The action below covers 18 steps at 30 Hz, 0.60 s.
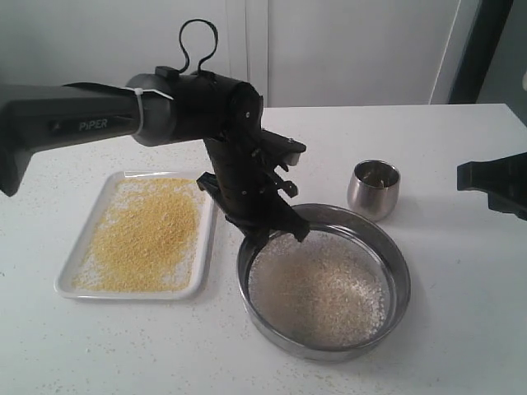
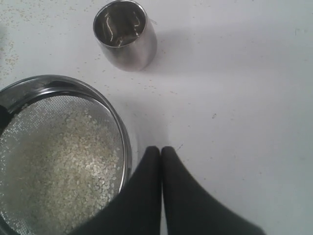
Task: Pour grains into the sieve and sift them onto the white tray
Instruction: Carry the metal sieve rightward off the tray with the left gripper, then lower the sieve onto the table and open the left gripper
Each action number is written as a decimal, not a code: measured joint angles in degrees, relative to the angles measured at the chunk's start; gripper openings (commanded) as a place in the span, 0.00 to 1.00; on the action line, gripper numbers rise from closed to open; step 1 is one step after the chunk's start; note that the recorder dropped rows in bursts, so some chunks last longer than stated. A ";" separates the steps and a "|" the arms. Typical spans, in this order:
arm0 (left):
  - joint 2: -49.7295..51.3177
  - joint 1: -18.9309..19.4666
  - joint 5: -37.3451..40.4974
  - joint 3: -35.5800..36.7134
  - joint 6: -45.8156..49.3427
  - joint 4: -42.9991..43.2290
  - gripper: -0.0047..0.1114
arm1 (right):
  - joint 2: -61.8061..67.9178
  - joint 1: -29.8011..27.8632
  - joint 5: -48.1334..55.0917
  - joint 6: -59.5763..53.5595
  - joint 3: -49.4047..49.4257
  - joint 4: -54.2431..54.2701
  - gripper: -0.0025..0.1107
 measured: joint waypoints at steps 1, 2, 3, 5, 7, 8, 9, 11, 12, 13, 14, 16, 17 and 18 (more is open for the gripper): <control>0.19 -0.14 0.00 -0.12 -0.32 1.00 0.04 | 0.00 0.00 0.00 0.00 0.00 0.00 0.02; 0.33 -0.34 0.00 -0.12 -0.38 1.00 0.04 | 0.00 0.00 0.00 0.00 0.00 0.00 0.02; 0.58 -0.47 -0.24 -0.22 -0.53 1.65 0.04 | 0.00 0.00 0.00 0.00 0.00 0.00 0.02; 0.57 -0.58 -0.50 -0.34 -0.53 1.74 0.04 | 0.00 0.00 0.00 0.00 0.00 0.00 0.02; 0.57 -0.83 -0.76 -0.34 -0.65 1.86 0.04 | 0.00 0.00 0.00 0.00 0.00 0.00 0.02; 0.57 -0.97 -1.06 -0.34 -0.65 1.95 0.04 | 0.00 0.00 0.00 0.00 0.00 0.00 0.02; 0.57 -0.96 -1.22 -0.34 -0.65 1.95 0.04 | 0.00 0.00 0.00 0.00 0.00 0.00 0.02; 0.57 -0.96 -1.64 -0.34 -0.65 1.95 0.04 | 0.00 0.00 0.00 0.00 0.00 0.00 0.02; 0.57 -0.96 -1.88 -0.34 -0.65 1.95 0.04 | 0.00 0.00 0.00 0.00 0.00 0.00 0.02; 0.57 -0.96 -2.00 -0.34 -0.65 1.95 0.04 | 0.00 0.00 -0.11 0.00 0.00 0.00 0.02; 0.57 -0.96 -2.14 -0.34 -0.65 1.95 0.04 | 0.00 0.00 -0.10 0.00 0.00 0.00 0.02; 0.57 -0.96 -2.23 -0.34 -0.65 2.08 0.04 | 0.00 0.00 -0.10 0.00 0.00 0.00 0.02; 0.57 -0.96 -2.23 -0.34 -0.65 2.08 0.04 | 0.00 0.00 -0.10 0.00 0.00 0.00 0.02; 0.57 -0.96 -2.35 -0.34 -0.65 2.08 0.04 | 0.00 0.00 -0.10 0.00 0.00 0.00 0.02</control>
